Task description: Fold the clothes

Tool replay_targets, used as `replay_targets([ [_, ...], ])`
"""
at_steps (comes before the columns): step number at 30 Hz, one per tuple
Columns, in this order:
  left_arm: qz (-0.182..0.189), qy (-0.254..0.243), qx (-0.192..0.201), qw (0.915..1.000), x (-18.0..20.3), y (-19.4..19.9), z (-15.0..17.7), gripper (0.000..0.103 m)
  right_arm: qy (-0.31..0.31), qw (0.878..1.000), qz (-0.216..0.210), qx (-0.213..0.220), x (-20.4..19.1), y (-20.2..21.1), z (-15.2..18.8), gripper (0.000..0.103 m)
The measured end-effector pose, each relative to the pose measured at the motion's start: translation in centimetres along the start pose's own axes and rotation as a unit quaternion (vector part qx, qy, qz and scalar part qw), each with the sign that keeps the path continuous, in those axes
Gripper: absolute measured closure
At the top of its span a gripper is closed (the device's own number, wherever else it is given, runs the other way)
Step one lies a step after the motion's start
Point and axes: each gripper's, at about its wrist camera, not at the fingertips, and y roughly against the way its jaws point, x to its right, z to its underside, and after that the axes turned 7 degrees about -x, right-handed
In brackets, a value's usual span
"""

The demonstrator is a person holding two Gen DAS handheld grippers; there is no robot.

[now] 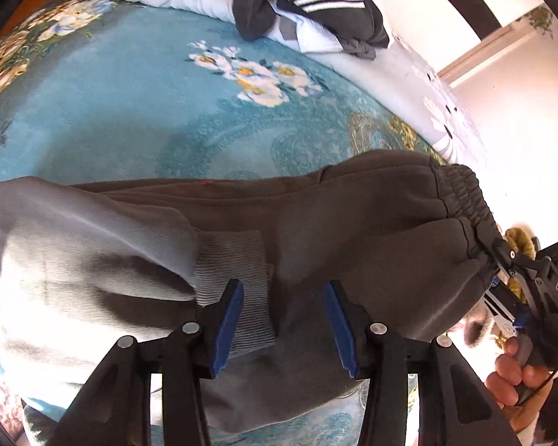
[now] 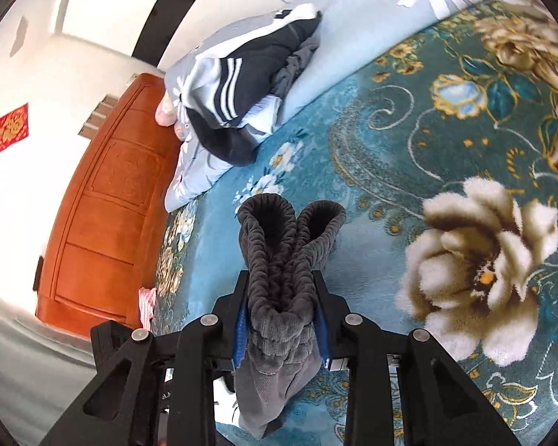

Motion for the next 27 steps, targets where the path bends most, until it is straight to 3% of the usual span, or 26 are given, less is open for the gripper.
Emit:
replay_targets([
  [5, 0.077, 0.081, 0.059, 0.992, -4.1, 4.9, 0.4, 0.053, 0.073, 0.997, 0.004, -0.008, -4.8, -0.2, 0.5, 0.072],
  [10, 0.174, 0.132, 0.094, 0.9714, -7.1, 8.3, 0.8, 0.052, 0.182, 0.982, 0.016, -0.039, -11.7, -3.1, 3.9, 0.072],
  [12, 0.194, 0.147, 0.103, 0.9644, -8.2, 9.2, 1.5, 0.051, 0.222, 0.973, 0.021, -0.057, -14.0, -4.8, 5.6, 0.072],
  [15, 0.204, 0.164, 0.105, 0.9593, -9.8, 9.5, 2.6, 0.046, 0.263, 0.96, 0.023, -0.093, -16.5, -7.9, 8.2, 0.071],
  [18, 0.205, 0.177, 0.089, 0.9587, -10.6, 8.6, 3.4, 0.045, 0.313, 0.94, 0.058, -0.119, -18.3, -10.9, 11.0, 0.071],
  [21, 0.179, 0.178, 0.079, 0.9644, -10.6, 7.2, 3.7, 0.047, 0.334, 0.929, 0.081, -0.14, -18.7, -12.7, 12.7, 0.07],
  [24, 0.177, 0.192, 0.077, 0.9622, -11.1, 5.9, 4.2, 0.051, 0.333, 0.926, 0.072, -0.16, -18.4, -12.9, 13.2, 0.058],
  [27, 0.161, 0.191, 0.081, 0.9649, -11.6, 5.5, 4.6, 0.069, 0.305, 0.934, 0.053, -0.18, -17.5, -12.4, 12.9, 0.056],
])
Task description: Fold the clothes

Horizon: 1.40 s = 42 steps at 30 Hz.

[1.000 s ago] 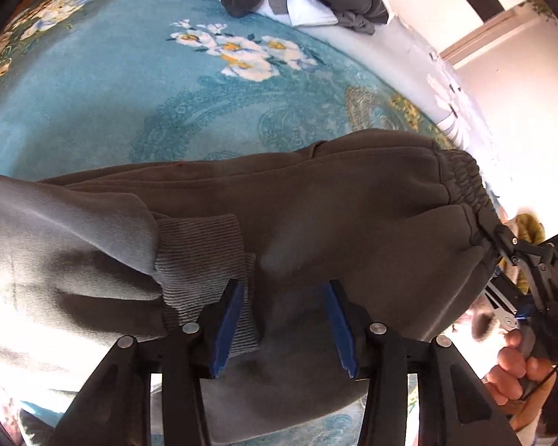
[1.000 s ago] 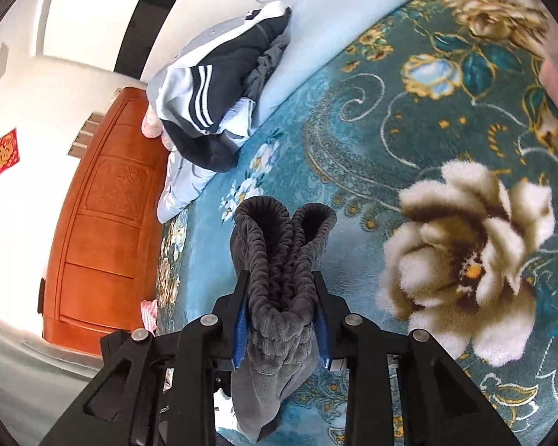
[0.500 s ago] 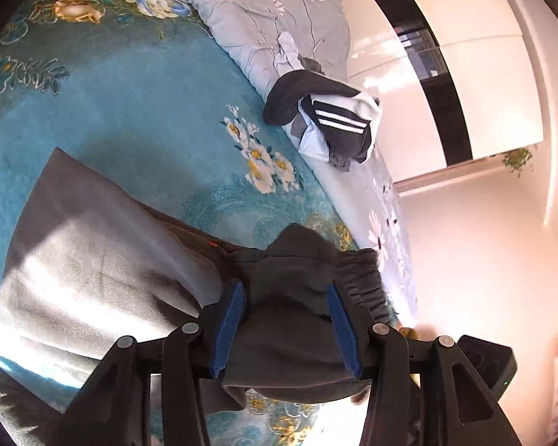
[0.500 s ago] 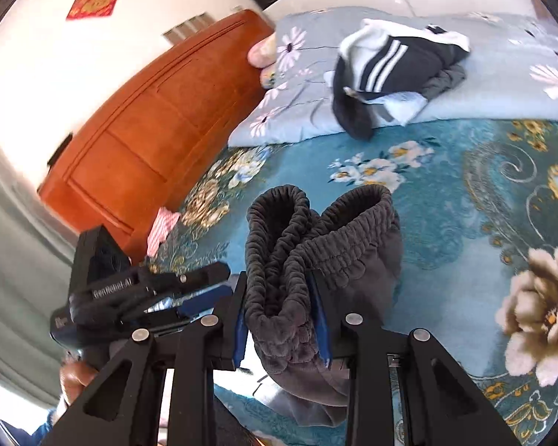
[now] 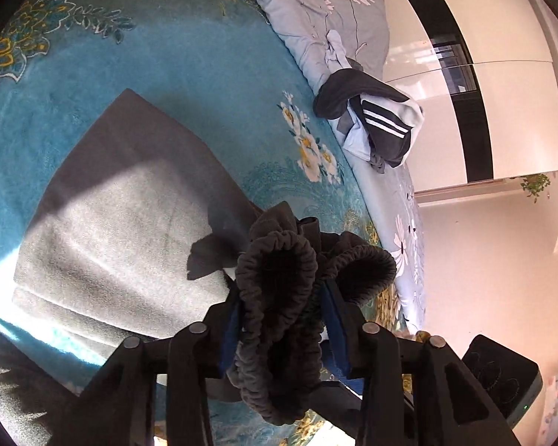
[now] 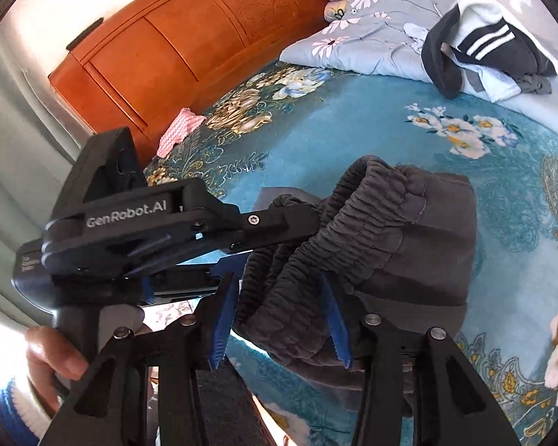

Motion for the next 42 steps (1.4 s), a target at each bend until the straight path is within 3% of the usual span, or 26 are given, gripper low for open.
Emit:
replay_targets([
  [4, -0.006, -0.002, 0.019, 0.9998, -0.6, 0.6, -0.3, 0.087, -0.069, 0.997, -0.034, 0.006, 3.3, 2.2, 1.2, 0.056],
  [7, 0.006, -0.02, 0.032, 0.9993, -0.4, 1.6, -1.0, 0.088, -0.127, 0.991, -0.02, 0.026, 6.8, 4.1, 2.2, 0.055],
  [11, -0.022, -0.019, 0.036, 0.9989, -1.3, 2.0, -2.1, 0.088, -0.2, 0.979, -0.016, 0.047, 11.0, 5.7, 2.9, 0.055],
  [13, -0.038, -0.009, 0.035, 0.9986, -2.7, 1.6, -2.4, 0.088, -0.214, 0.976, -0.019, 0.038, 12.2, 5.2, 2.8, 0.055],
  [15, -0.033, 0.008, 0.023, 0.9992, -4.2, 1.3, -2.5, 0.087, -0.222, 0.975, -0.001, 0.012, 12.9, 3.6, 2.5, 0.055],
  [19, -0.016, 0.012, 0.012, 0.9997, -4.9, 2.8, -2.0, 0.076, -0.214, 0.976, -0.009, -0.034, 12.3, 0.0, 2.1, 0.055],
  [23, -0.014, -0.048, 0.03, 0.9983, -2.3, 5.2, -1.7, 0.046, -0.183, 0.982, 0.001, -0.055, 11.4, -1.4, 2.0, 0.048],
  [28, -0.049, -0.156, 0.008, 0.9865, 2.6, 2.7, -2.3, 0.039, -0.182, 0.981, -0.001, -0.062, 11.7, -1.5, 2.2, 0.047],
  [33, -0.12, -0.223, -0.035, 0.9668, 3.6, -2.2, -2.5, 0.039, -0.183, 0.981, -0.01, -0.061, 11.8, -1.0, 2.8, 0.047],
  [36, -0.121, -0.218, -0.052, 0.967, 3.1, -2.9, -1.7, 0.041, -0.191, 0.979, -0.023, -0.062, 12.2, -0.6, 3.3, 0.047],
  [40, -0.09, -0.221, -0.034, 0.9705, 3.9, -1.6, -0.2, 0.042, -0.192, 0.979, -0.024, -0.062, 12.4, -0.1, 3.7, 0.047],
  [41, -0.094, -0.221, -0.032, 0.9702, 4.1, -1.6, -0.1, 0.045, -0.193, 0.979, -0.024, -0.06, 12.4, 0.0, 3.7, 0.047],
  [42, -0.099, -0.22, -0.029, 0.97, 4.3, -1.6, 0.1, 0.053, -0.192, 0.979, -0.025, -0.057, 12.4, 0.2, 3.6, 0.047],
])
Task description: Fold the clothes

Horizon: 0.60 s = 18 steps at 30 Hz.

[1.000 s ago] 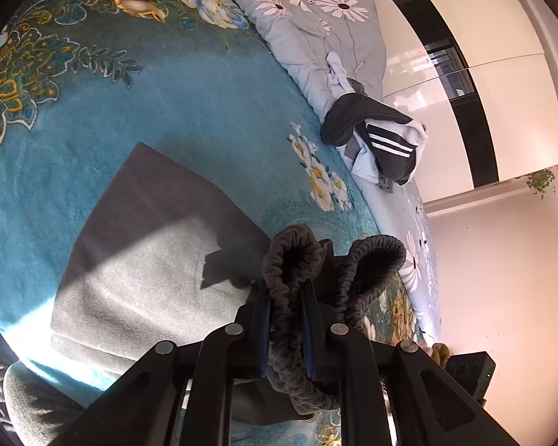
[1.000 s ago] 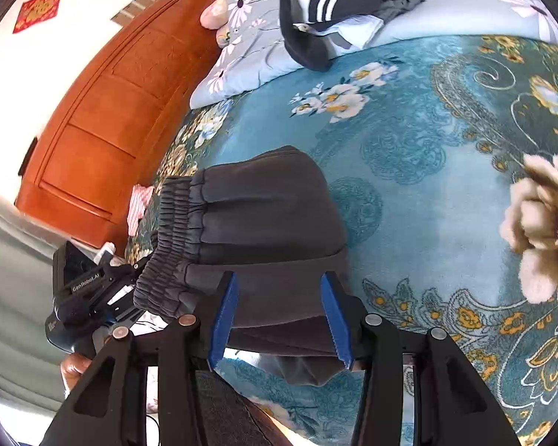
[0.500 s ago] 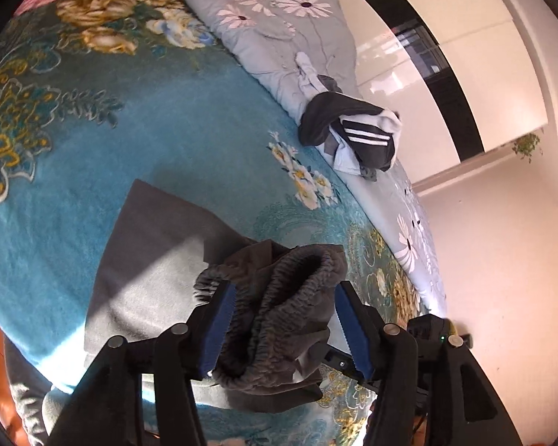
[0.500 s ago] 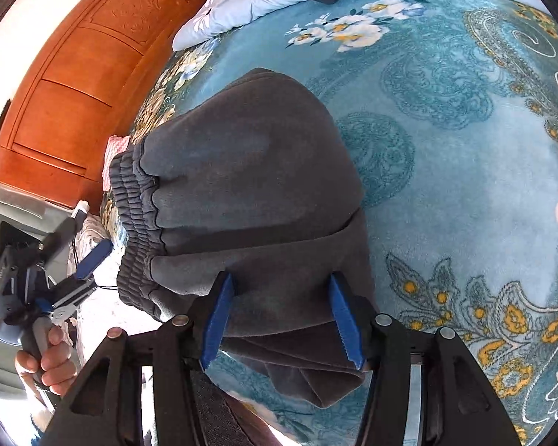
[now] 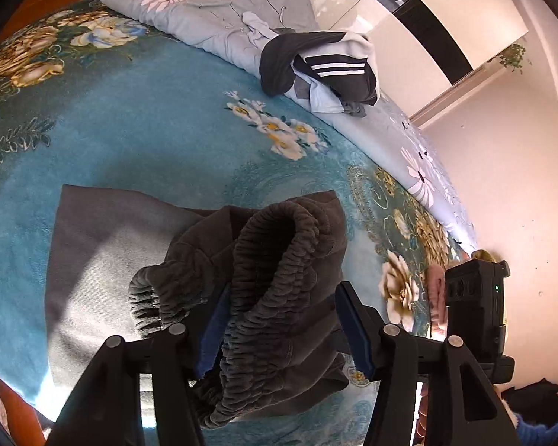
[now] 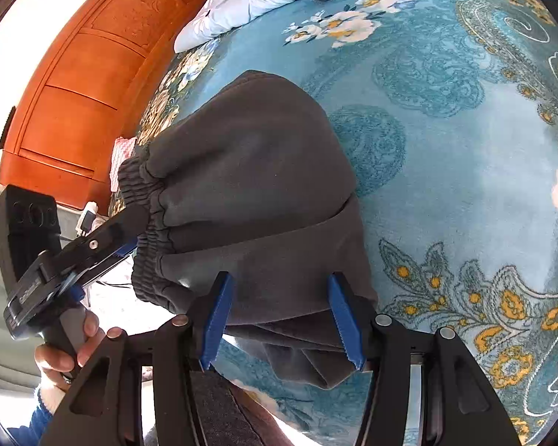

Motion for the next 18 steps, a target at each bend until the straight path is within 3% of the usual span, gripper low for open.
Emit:
replay_targets([
  [1, -0.005, 0.001, 0.001, 1.0, 0.2, 0.1, 0.0, 0.073, 0.001, 1.0, -0.001, 0.003, -0.1, 0.2, 0.0, 0.047],
  [2, -0.009, 0.001, 0.003, 1.0, 0.4, 0.1, 0.1, 0.081, 0.002, 1.0, -0.002, 0.006, -0.1, 0.4, -0.1, 0.047],
  [4, -0.014, 0.006, 0.008, 0.9998, 0.6, 0.6, 0.1, 0.086, 0.004, 1.0, -0.005, 0.012, -0.3, 0.8, -0.2, 0.047],
  [8, -0.006, 0.031, 0.029, 0.9991, -0.3, 3.0, 0.5, 0.088, 0.009, 1.0, -0.01, 0.025, -0.6, 1.6, -0.4, 0.047],
  [13, -0.031, 0.064, 0.02, 0.9973, -3.0, 3.4, 1.5, 0.087, 0.017, 0.999, -0.016, 0.039, -1.1, 2.5, -0.7, 0.047],
  [18, -0.055, 0.097, 0.01, 0.9937, -5.8, 3.8, 2.6, 0.08, 0.042, 0.999, -0.003, -0.001, -3.0, -1.1, -1.3, 0.047],
])
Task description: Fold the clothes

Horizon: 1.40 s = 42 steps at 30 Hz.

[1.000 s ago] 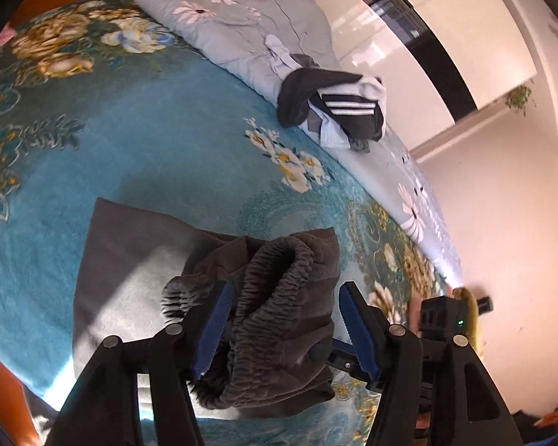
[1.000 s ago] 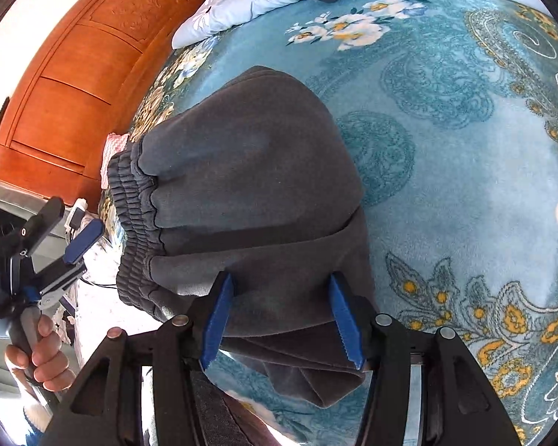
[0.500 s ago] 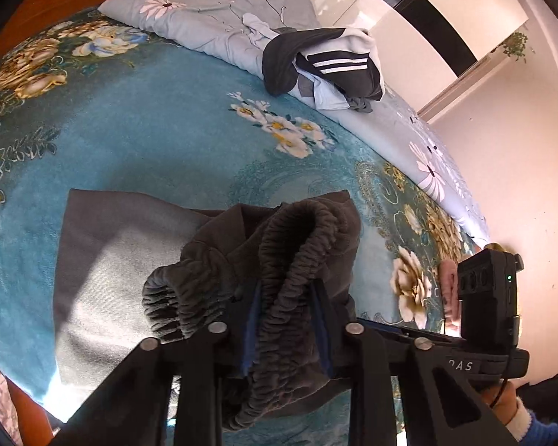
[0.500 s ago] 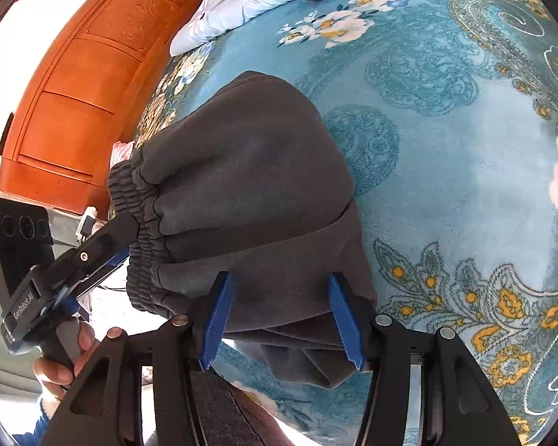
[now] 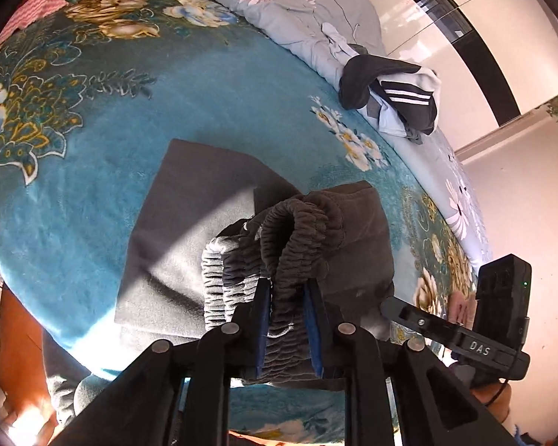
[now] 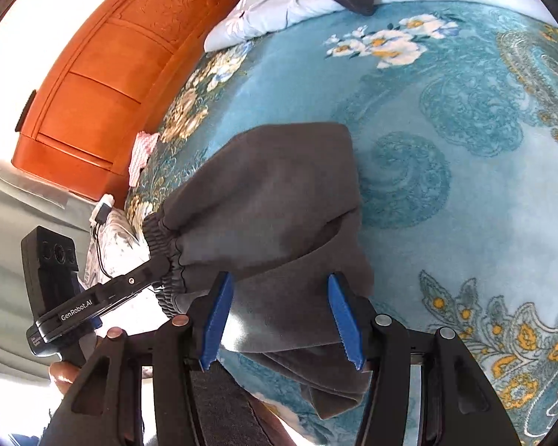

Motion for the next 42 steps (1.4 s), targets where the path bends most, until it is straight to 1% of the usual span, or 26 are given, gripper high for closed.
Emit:
replay_targets([
  [1, -0.013, -0.003, -0.001, 0.9999, -0.1, 0.0, 0.1, 0.071, -0.001, 1.0, 0.01, -0.005, -0.1, -0.5, -0.1, 0.047],
  [2, -0.027, -0.009, -0.002, 0.9996, 0.0, 0.0, 0.2, 0.057, -0.001, 1.0, 0.017, -0.005, 0.0, -0.5, 0.1, 0.047],
  [3, -0.036, -0.011, -0.003, 0.9993, 0.0, -0.1, 0.4, 0.05, -0.002, 1.0, 0.021, -0.006, 0.1, -0.5, 0.3, 0.047],
  [4, -0.046, -0.013, -0.004, 0.9989, 0.0, -0.2, 0.5, 0.041, -0.008, 1.0, 0.015, -0.006, 0.3, -0.5, 0.3, 0.047],
  [5, -0.038, -0.008, -0.009, 0.9992, -0.3, -0.5, 0.6, 0.041, -0.012, 1.0, 0.01, -0.007, 0.6, -0.4, 0.4, 0.047],
  [7, 0.006, 0.014, -0.029, 0.9995, -1.3, -1.6, 0.9, 0.04, -0.017, 1.0, 0.007, -0.008, 0.9, -0.4, 0.5, 0.047],
  [9, 0.031, 0.043, -0.043, 0.9977, -2.4, -2.5, 1.1, 0.039, -0.015, 1.0, 0.008, -0.009, 0.9, -0.5, 0.6, 0.047],
  [12, 0.062, 0.08, -0.038, 0.9941, -3.5, -2.8, 1.3, 0.036, -0.013, 1.0, 0.014, -0.011, 0.8, -0.6, 0.8, 0.047],
  [13, 0.066, 0.085, -0.038, 0.9934, -3.5, -2.7, 1.3, 0.036, -0.013, 1.0, 0.014, -0.011, 0.8, -0.6, 0.8, 0.047],
  [15, 0.082, 0.079, -0.04, 0.9927, -2.7, -2.8, 1.2, 0.036, -0.014, 1.0, 0.013, -0.01, 0.8, -0.7, 0.9, 0.047],
  [16, 0.081, 0.068, -0.043, 0.9935, -2.1, -2.8, 1.1, 0.036, -0.015, 1.0, 0.013, -0.011, 0.9, -0.7, 0.8, 0.047],
  [18, 0.058, 0.038, -0.048, 0.9964, -1.0, -3.2, 0.9, 0.036, -0.02, 1.0, 0.014, -0.01, 1.0, -0.6, 0.8, 0.047],
  [20, 0.038, 0.013, -0.055, 0.9977, -0.7, -4.1, 0.8, 0.035, -0.025, 1.0, 0.014, -0.009, 1.1, -0.5, 0.8, 0.047],
  [22, 0.038, 0.02, -0.068, 0.9968, -1.3, -5.0, 0.7, 0.035, -0.033, 0.999, 0.003, -0.009, 1.4, -0.4, 0.9, 0.047],
  [25, 0.066, 0.056, -0.067, 0.9939, -2.2, -5.0, 0.9, 0.035, -0.041, 0.999, -0.002, -0.01, 1.7, -0.2, 1.0, 0.047],
  [28, 0.067, 0.069, -0.068, 0.9931, -1.9, -4.7, 1.1, 0.036, -0.038, 0.999, 0.0, -0.008, 1.7, 0.0, 1.1, 0.047],
  [30, 0.06, 0.075, -0.056, 0.9938, -1.7, -4.2, 1.2, 0.043, -0.041, 0.999, 0.002, -0.009, 1.7, -0.1, 1.2, 0.047],
  [31, 0.054, 0.075, -0.051, 0.9944, -1.5, -3.9, 1.2, 0.053, -0.042, 0.999, 0.002, -0.009, 1.8, -0.1, 1.1, 0.047],
  [32, 0.046, 0.074, -0.046, 0.9951, -1.3, -3.7, 1.2, 0.058, -0.043, 0.999, 0.001, -0.008, 1.7, 0.0, 1.1, 0.047],
  [33, 0.041, 0.072, -0.041, 0.9957, -1.0, -3.3, 1.1, 0.06, -0.043, 0.999, -0.001, -0.006, 1.7, 0.1, 1.1, 0.047],
  [34, 0.041, 0.069, -0.034, 0.9962, -0.8, -2.7, 0.9, 0.064, -0.044, 0.999, -0.006, -0.005, 1.8, 0.2, 1.1, 0.047],
  [35, 0.045, 0.069, -0.027, 0.9962, -0.7, -2.1, 0.5, 0.073, -0.044, 0.999, -0.01, -0.004, 1.8, 0.4, 1.0, 0.047],
  [36, 0.055, 0.07, -0.02, 0.9958, -0.7, -1.3, 0.1, 0.079, -0.047, 0.999, -0.012, -0.001, 1.9, 0.6, 1.0, 0.047],
  [38, 0.075, 0.069, -0.004, 0.9948, -0.9, 0.5, -1.0, 0.081, -0.053, 0.998, -0.015, 0.006, 2.0, 1.2, 0.9, 0.047],
  [39, 0.075, 0.064, 0.002, 0.9951, -1.0, 1.3, -1.5, 0.081, -0.057, 0.998, -0.018, 0.011, 2.1, 1.5, 0.8, 0.047],
  [42, 0.055, 0.045, 0.014, 0.9974, -1.4, 2.6, -2.5, 0.081, -0.055, 0.998, -0.031, 0.019, 1.8, 2.2, 0.6, 0.047],
])
